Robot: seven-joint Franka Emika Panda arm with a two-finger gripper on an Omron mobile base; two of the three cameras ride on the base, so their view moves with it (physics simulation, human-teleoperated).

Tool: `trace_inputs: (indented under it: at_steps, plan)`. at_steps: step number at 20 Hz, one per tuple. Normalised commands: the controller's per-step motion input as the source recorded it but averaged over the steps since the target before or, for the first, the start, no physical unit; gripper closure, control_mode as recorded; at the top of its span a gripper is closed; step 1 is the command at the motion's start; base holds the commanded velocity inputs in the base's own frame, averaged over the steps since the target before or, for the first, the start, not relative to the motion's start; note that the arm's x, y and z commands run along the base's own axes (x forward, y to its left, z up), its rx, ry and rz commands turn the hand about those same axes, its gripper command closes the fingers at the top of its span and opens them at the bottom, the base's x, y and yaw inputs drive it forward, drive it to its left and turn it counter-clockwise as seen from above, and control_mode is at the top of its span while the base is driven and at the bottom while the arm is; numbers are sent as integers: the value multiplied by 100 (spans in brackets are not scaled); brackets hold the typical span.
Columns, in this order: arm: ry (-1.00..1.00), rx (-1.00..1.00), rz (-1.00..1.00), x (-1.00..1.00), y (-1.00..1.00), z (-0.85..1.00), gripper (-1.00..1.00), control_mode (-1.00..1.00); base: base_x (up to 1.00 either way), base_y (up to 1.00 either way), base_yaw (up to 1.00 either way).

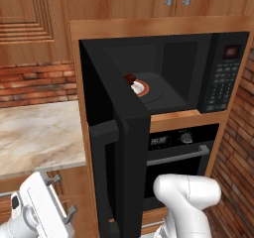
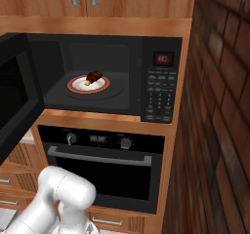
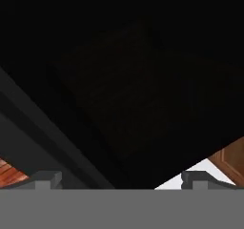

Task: Transport the steak from the fridge to the microwave and turn on the microwave.

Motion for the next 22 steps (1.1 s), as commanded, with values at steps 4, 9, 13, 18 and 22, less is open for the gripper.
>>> trace_inputs:
  at_steps: [4,9,13,18,22]
  plan:
    - [0,0,-4,41,11,-13,-100,-100,0,0,0]
    - [0,4,0,1,-34,0,-100,-100,0,0,0]
    - [0,8,0,0,-48,0,-100,-100,0,0,0]
    - [0,12,0,0,-66,0,-100,-100,0,0,0]
    - [0,15,0,1,-81,3,-100,-100,0,0,0]
